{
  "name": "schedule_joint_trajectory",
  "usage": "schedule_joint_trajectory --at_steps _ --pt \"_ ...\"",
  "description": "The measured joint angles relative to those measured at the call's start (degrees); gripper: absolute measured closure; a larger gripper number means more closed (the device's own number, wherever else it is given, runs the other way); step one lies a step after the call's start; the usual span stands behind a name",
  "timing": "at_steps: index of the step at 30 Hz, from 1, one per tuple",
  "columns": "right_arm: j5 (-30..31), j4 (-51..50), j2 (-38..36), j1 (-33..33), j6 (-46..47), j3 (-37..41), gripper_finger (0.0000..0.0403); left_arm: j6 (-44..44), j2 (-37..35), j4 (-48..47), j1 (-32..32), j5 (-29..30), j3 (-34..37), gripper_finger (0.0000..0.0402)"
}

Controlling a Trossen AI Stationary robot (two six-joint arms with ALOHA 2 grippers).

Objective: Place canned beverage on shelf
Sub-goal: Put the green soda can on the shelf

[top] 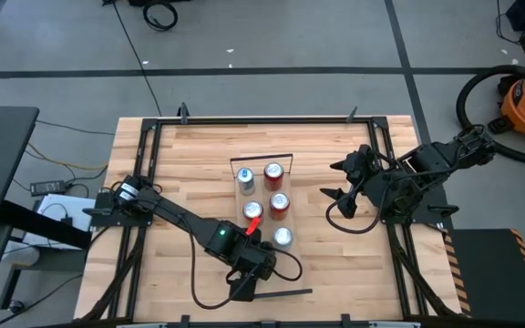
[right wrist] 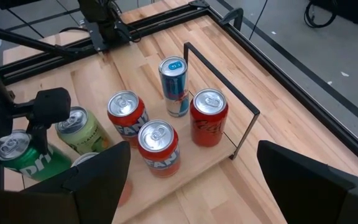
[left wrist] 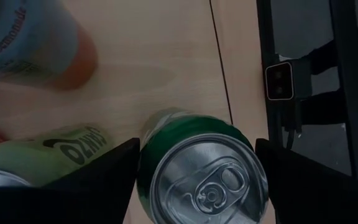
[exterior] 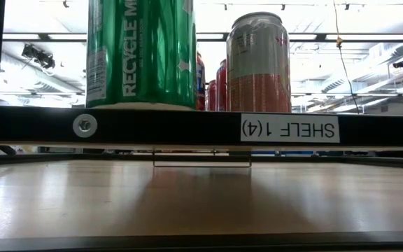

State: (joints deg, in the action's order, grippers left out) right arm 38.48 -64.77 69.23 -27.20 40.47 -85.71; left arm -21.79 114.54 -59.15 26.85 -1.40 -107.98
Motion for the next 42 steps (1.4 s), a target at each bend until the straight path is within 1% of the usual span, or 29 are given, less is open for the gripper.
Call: schedule_joint_trajectory --at_steps 9,16,22,32,42 --pt "0.0 0.0 0.0 0.0 -0.11 0.0 0.0041 0.49 0.0 2.07 0.0 -0.06 0.0 0.0088" --pt "0.0 0.0 0.0 0.0 -0.13 0.0 0.0041 0.56 0.0 1.97 0.0 -0.3 0.0 0.0087" --pt "0.0 0.0 0.0 0.0 -0.12 0.0 0.0041 0.58 0.0 1.94 -0.07 -1.81 0.0 0.0087" --pt "0.0 0.04 0.0 0.0 0.02 0.0 0.0041 0.87 0.0 1.84 -0.44 -1.94 0.0 0.0087" --pt "0.0 0.46 0.0 0.01 0.04 0.0 0.0041 0.19 0.0 1.52 -2.52 -5.48 0.0 0.0083"
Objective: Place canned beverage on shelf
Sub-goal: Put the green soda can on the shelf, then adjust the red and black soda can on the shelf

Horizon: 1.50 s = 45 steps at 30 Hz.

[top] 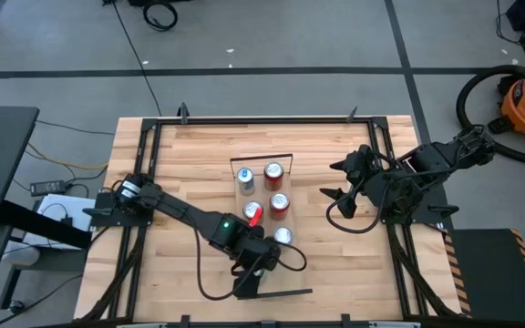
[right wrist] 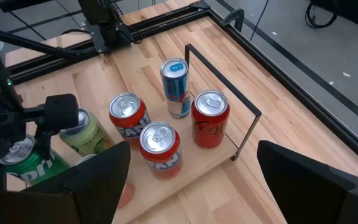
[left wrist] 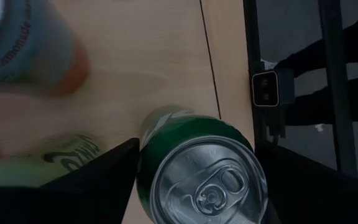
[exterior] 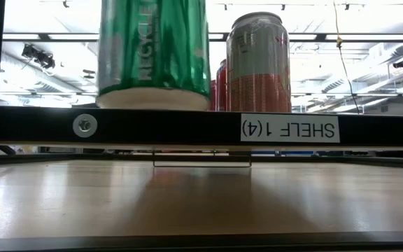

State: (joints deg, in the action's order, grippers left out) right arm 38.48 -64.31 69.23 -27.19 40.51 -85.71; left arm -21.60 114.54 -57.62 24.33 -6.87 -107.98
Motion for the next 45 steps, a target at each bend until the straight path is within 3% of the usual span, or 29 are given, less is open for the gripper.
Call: schedule_joint_trajectory --at_steps 12,20,29,38,45 --pt "0.0 0.0 0.0 -0.01 -0.01 0.0 0.0041 0.7 -0.19 0.06 -0.12 -1.13 -0.02 0.0077" --pt "0.23 -0.02 0.0 0.0 -0.12 0.0 0.0041 0.78 -0.2 0.11 -0.1 1.18 -0.02 0.0073" --pt "0.37 -0.02 0.0 0.01 -0.17 0.0 0.0041 -1.01 -0.2 0.88 -0.12 1.87 -0.02 0.0006" --pt "0.44 -0.02 0.0 0.01 -0.13 0.0 0.0041 0.21 -0.17 0.9 -0.16 1.88 -0.05 0.0012" --pt "0.44 -0.04 0.0 0.01 0.0 0.0 0.0041 0.25 -0.15 0.84 -0.4 3.42 -4.1 0.0012"
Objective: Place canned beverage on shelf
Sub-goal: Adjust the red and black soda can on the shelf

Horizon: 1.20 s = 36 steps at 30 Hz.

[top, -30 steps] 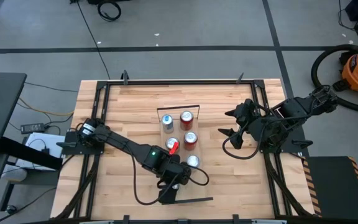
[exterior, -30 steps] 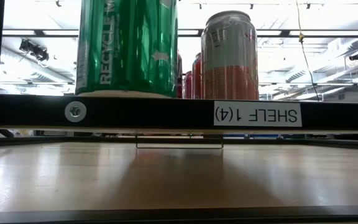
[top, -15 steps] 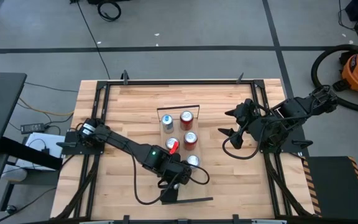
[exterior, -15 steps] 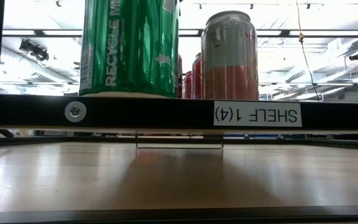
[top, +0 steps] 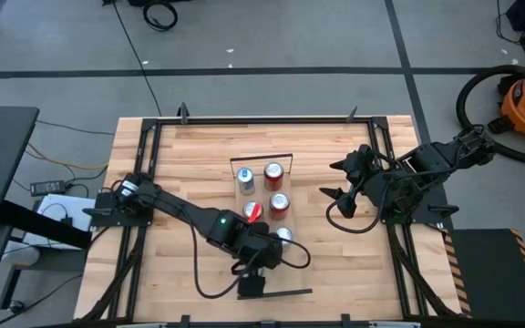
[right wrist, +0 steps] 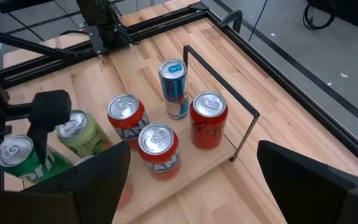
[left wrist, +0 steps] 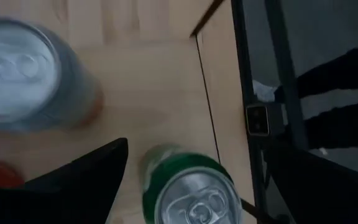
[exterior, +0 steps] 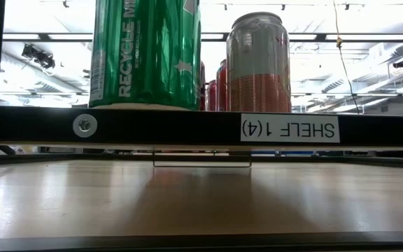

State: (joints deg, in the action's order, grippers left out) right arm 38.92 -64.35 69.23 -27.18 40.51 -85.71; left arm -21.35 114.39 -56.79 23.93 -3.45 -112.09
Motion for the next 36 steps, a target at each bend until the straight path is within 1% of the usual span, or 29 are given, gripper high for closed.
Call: schedule_joint_trajectory --at_steps 3,6,9,11,15,19,25,29,31,34,36 --pt "0.0 0.01 0.0 -0.02 0.0 0.0 0.0041 -0.05 0.04 -1.76 -0.57 1.16 -2.71 0.0012" --pt "0.0 0.01 0.0 0.22 -0.07 0.0 0.0041 -0.5 0.02 -5.74 -1.43 3.47 -5.11 0.0012" --pt "-0.22 0.24 0.4 1.68 -1.47 0.38 0.0041 -0.04 -0.36 -10.51 -2.18 7.57 -6.86 0.0012" --pt "-2.74 0.3 1.1 3.49 -4.16 1.07 0.0041 0.02 -1.78 -11.39 -2.7 10.34 -6.75 0.0012" --pt "-10.28 2.06 3.4 8.21 -9.47 1.66 0.0041 0.03 -6.23 -10.86 -3.29 16.1 -3.32 0.0013" --pt "-14.76 6.53 5.35 12.81 -15.22 1.66 0.0041 -0.87 -11.96 -9.45 -3.29 20.5 2.54 0.0013" --pt "-20.44 11.45 8.79 20.18 -23.15 1.66 0.0041 -3.34 -19.61 -4.86 -4.73 22.42 12.07 0.0013" --pt "-23.89 14.01 12.49 24.16 -28.8 1.66 0.0041 -4.5 -24.25 -0.4 -6.03 23.51 17.51 0.0013" --pt "-26.21 15.47 14.52 25.69 -31.74 1.66 0.0039 -4.6 -26.07 1.18 -6.7 23.58 19.28 0.0013" --pt "-30.48 16.4 17.53 27.62 -36.02 1.66 0.0032 -4.6 -28.46 0.8 -7.52 23.87 20.83 0.0013" --pt "-32.27 16.81 19.29 28.6 -38.24 1.66 0.0028 -4.6 -29.87 0.53 -8.0 24.72 21.5 0.0013"
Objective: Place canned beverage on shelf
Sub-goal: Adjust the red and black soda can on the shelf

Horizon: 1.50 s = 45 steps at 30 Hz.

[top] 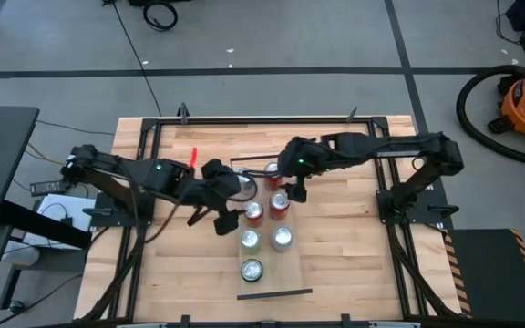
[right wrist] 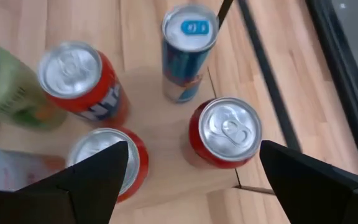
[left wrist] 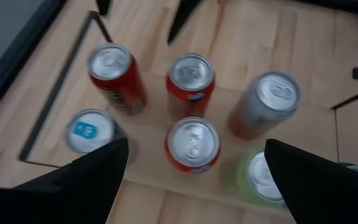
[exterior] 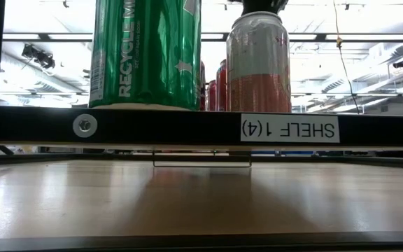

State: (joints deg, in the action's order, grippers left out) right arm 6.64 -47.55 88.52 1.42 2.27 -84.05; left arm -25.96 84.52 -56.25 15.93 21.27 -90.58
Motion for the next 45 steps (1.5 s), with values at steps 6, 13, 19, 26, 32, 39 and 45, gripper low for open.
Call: schedule_joint_trajectory --at_steps 6,13,19,26,32,39,45 --pt "-0.81 1.77 3.74 2.3 -4.99 0.0 0.0027 0.92 -3.1 -1.65 -1.11 3.58 0.17 0.0013" --pt "-2.74 4.21 6.35 4.35 -7.49 0.0 0.0029 1.17 -5.15 -1.74 -3.49 4.42 0.15 0.0013" --pt "-4.73 6.67 7.21 5.59 -9.58 -0.02 0.0029 1.76 -5.64 -2.22 -4.76 4.38 0.15 0.0013" --pt "-5.26 7.53 8.88 6.68 -11.06 0.17 0.0029 3.19 -5.61 -2.29 -6.34 4.34 0.17 0.0013" --pt "-6.12 7.97 9.52 6.66 -11.4 1.17 0.0029 3.24 -5.61 -2.53 -6.89 4.32 0.17 0.0013" --pt "-6.46 7.62 9.54 6.72 -10.4 1.7 0.0029 3.76 -5.61 -2.6 -6.89 4.17 0.17 0.0013" --pt "-7.23 6.57 9.76 6.75 -10.02 1.7 0.0037 4.2 -5.61 -2.6 -6.89 4.17 0.17 0.0013"
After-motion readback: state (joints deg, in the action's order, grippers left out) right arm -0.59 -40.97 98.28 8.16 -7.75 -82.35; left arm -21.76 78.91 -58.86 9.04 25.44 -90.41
